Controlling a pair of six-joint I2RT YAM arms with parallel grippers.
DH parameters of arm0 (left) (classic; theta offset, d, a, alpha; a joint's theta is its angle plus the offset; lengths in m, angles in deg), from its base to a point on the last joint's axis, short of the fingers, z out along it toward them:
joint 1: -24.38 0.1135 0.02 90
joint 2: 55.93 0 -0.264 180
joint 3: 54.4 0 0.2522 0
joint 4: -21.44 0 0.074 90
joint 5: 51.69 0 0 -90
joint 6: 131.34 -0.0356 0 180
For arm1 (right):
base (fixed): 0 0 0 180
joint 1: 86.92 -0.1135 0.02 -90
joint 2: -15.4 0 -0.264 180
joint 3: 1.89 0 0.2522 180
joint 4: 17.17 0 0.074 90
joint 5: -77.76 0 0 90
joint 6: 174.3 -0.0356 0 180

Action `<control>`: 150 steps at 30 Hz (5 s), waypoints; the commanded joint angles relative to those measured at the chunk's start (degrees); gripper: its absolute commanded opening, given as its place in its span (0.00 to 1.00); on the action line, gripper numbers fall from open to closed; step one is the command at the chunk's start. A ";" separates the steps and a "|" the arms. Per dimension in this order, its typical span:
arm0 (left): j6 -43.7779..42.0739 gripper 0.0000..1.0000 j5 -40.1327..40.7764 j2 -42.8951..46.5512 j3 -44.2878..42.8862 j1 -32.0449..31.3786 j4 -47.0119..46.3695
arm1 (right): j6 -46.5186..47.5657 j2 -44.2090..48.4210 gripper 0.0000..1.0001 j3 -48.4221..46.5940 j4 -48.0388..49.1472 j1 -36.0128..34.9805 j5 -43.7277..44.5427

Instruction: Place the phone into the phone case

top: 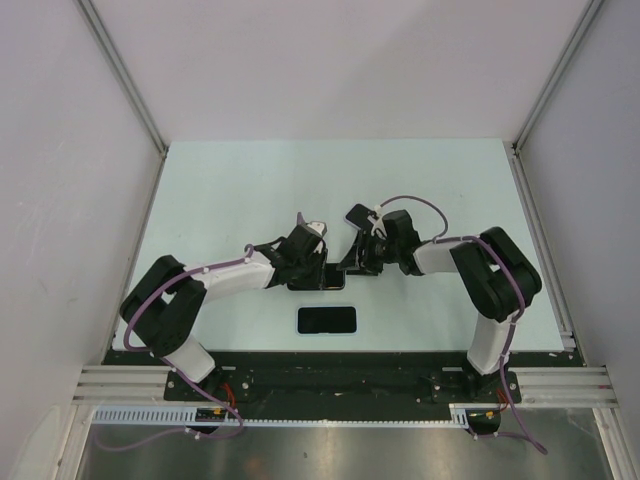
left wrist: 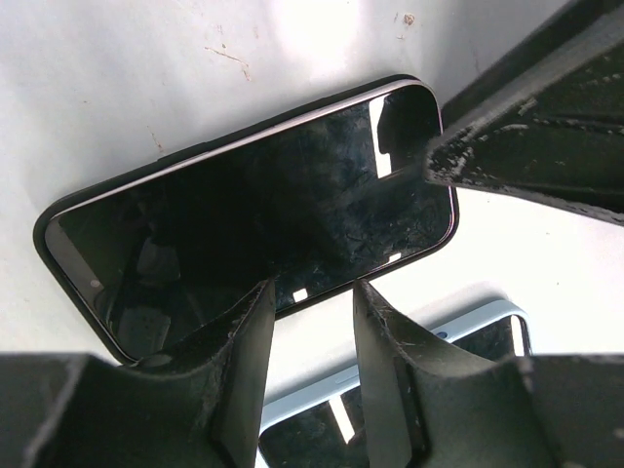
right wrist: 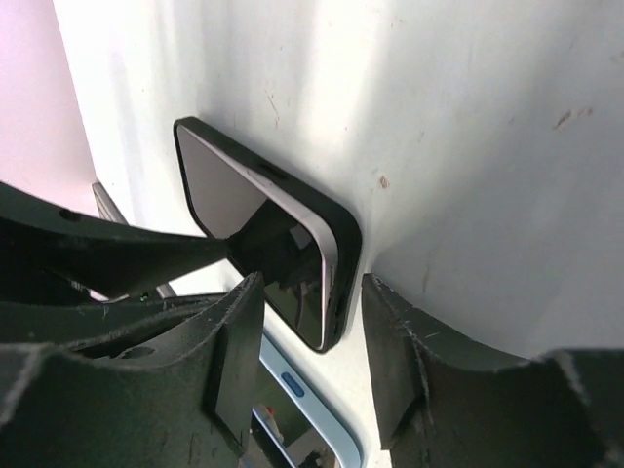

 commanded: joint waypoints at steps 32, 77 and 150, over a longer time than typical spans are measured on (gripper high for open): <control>-0.26 0.43 1.05 -11.02 -3.66 -0.19 5.34 | 6.01 -7.44 0.22 -2.98 -8.58 -2.29 8.70; 3.34 0.75 -0.87 20.60 -0.06 3.49 8.68 | 11.81 19.71 0.26 -13.54 -32.14 -9.33 23.04; 11.25 0.50 -31.91 -20.50 -7.43 15.55 -10.04 | 9.35 40.81 0.95 7.39 -31.35 11.33 15.48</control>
